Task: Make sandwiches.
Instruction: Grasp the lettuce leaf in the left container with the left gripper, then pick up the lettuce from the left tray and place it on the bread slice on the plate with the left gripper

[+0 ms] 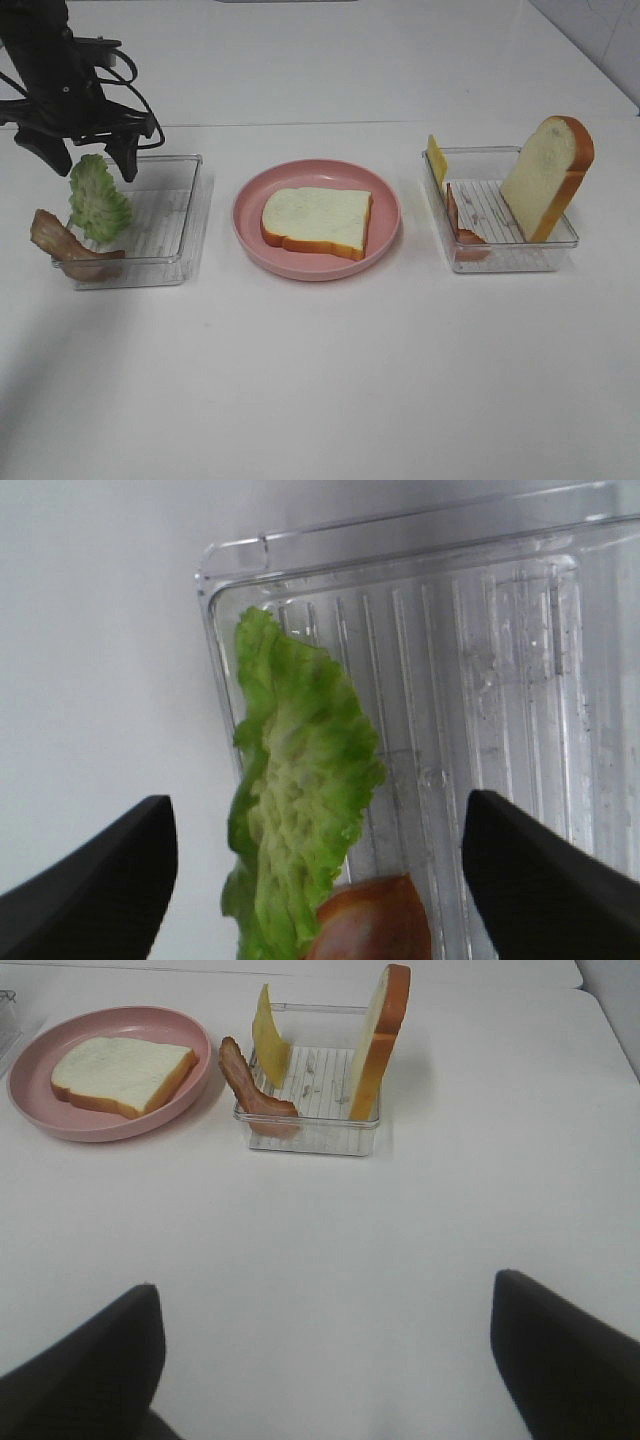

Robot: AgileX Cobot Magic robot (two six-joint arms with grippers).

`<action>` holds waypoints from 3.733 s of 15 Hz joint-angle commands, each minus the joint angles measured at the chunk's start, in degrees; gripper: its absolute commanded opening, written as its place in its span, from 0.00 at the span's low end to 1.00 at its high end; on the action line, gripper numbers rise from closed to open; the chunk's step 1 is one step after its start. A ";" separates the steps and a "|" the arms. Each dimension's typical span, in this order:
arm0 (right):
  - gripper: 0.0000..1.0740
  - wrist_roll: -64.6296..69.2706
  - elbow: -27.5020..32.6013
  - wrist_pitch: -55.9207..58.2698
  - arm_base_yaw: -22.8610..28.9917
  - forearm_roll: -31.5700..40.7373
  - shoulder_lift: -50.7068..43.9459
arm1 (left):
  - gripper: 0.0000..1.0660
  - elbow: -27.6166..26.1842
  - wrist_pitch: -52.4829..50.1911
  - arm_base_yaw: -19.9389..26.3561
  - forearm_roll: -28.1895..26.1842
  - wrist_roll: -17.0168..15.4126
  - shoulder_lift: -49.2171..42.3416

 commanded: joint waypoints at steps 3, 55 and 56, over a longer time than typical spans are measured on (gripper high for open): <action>0.77 -0.46 0.11 -0.40 -0.40 0.17 -0.29 | 0.62 0.11 -0.52 0.23 2.58 -0.40 1.20; 0.77 -0.46 0.11 -0.46 -0.40 0.34 -0.29 | 0.00 -7.91 -10.83 -12.66 -62.17 24.06 7.91; 0.77 -0.46 0.11 -0.46 -0.40 0.46 -0.29 | 0.00 -7.91 -10.14 -12.61 -60.56 23.66 8.42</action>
